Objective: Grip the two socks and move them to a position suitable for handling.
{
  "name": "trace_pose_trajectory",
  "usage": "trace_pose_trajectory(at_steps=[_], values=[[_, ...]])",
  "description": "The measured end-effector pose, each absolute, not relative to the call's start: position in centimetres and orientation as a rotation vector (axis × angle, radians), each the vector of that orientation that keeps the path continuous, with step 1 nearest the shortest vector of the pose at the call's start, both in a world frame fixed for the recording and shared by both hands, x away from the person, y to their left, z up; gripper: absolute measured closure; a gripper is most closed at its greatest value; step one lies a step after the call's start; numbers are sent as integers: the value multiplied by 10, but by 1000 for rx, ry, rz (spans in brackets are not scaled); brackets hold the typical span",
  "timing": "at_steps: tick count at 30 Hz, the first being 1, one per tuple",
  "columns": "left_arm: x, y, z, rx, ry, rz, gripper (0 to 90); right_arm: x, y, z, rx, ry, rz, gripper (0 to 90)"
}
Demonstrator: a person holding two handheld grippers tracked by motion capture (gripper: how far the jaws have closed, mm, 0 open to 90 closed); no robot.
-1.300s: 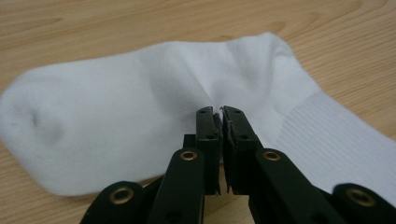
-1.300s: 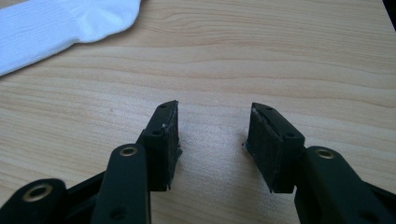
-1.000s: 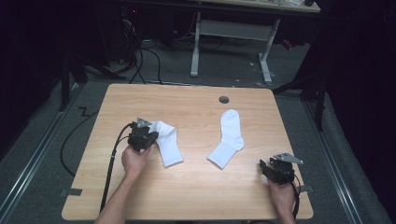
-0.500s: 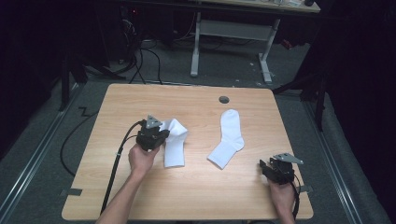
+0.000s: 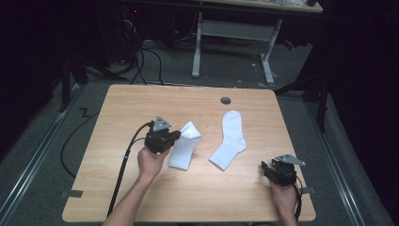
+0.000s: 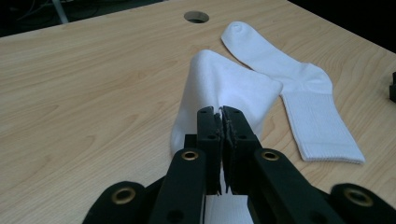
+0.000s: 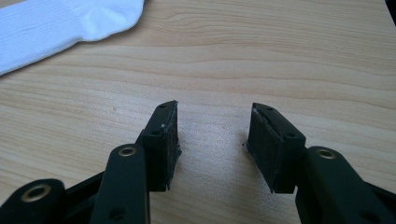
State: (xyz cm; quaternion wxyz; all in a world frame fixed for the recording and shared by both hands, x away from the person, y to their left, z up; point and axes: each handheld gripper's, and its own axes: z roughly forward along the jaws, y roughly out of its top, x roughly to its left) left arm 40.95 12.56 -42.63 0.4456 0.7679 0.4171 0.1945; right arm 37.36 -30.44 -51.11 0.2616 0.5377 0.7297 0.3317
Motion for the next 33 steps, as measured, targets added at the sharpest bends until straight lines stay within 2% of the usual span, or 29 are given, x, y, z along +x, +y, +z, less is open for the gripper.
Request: trace_pose_trajectory(at_steps=[8,15,21,33], values=[[418,112,-444,1953,1049,453,862,373,-303,-511,1443,1995,910,521],[420,111,-459,1984,1077,432,857,365,-292,-502,1362,2052,987,666],[422,111,-469,1996,1105,413,849,365,-266,-490,1222,2120,1067,720],[426,110,-480,2023,1138,401,831,368,-204,-481,1047,2263,1192,741]])
